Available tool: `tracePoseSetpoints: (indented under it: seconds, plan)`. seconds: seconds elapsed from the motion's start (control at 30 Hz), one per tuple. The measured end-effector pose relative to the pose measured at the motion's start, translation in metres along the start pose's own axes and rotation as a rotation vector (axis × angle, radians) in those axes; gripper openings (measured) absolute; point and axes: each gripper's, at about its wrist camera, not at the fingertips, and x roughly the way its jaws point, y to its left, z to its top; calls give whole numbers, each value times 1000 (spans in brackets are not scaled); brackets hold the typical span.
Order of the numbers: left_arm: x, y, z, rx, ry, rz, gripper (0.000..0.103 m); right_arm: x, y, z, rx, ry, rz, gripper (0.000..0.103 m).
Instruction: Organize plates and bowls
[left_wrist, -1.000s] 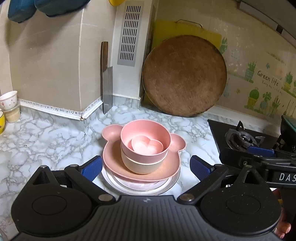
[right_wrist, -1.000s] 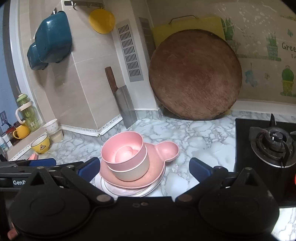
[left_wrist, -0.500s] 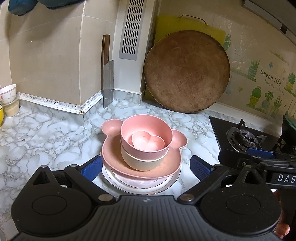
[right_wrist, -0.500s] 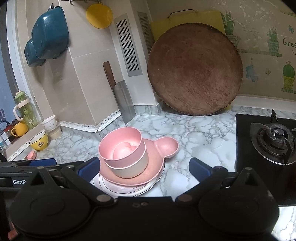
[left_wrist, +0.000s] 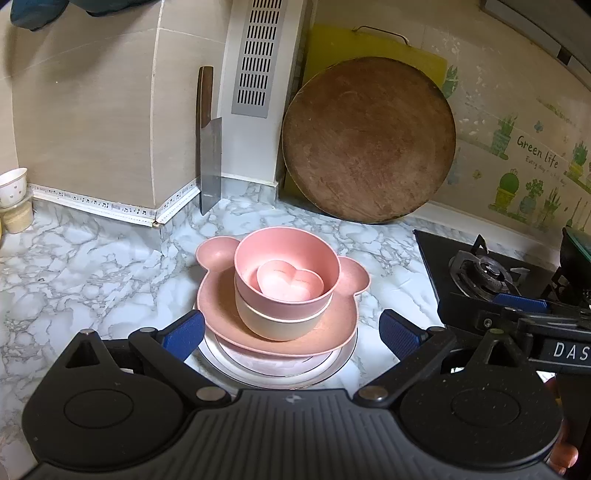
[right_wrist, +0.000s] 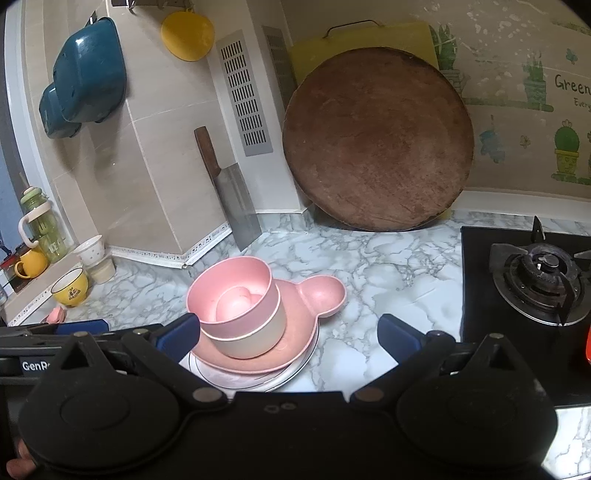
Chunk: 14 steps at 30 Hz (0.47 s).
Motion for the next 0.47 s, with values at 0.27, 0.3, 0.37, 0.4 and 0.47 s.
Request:
tracePoseSetpoints:
  seconds: [0.27, 0.3, 0.37, 0.4, 0.47]
  plan:
    - [2, 6, 2, -18, -11, -14, 101, 3, -1, 1, 15, 3, -9, 103]
    - [2, 7, 2, -19, -11, -15, 101, 4, -1, 1, 16, 3, -11, 103]
    - [2, 6, 3, -17, -11, -21, 101, 5, 0, 1, 18, 3, -15, 103]
    - [3, 6, 3, -14, -12, -22, 101, 5, 0, 1, 18, 4, -17, 103]
    - [4, 6, 4, -10, -15, -25, 101, 7, 0, 2, 19, 3, -19, 103]
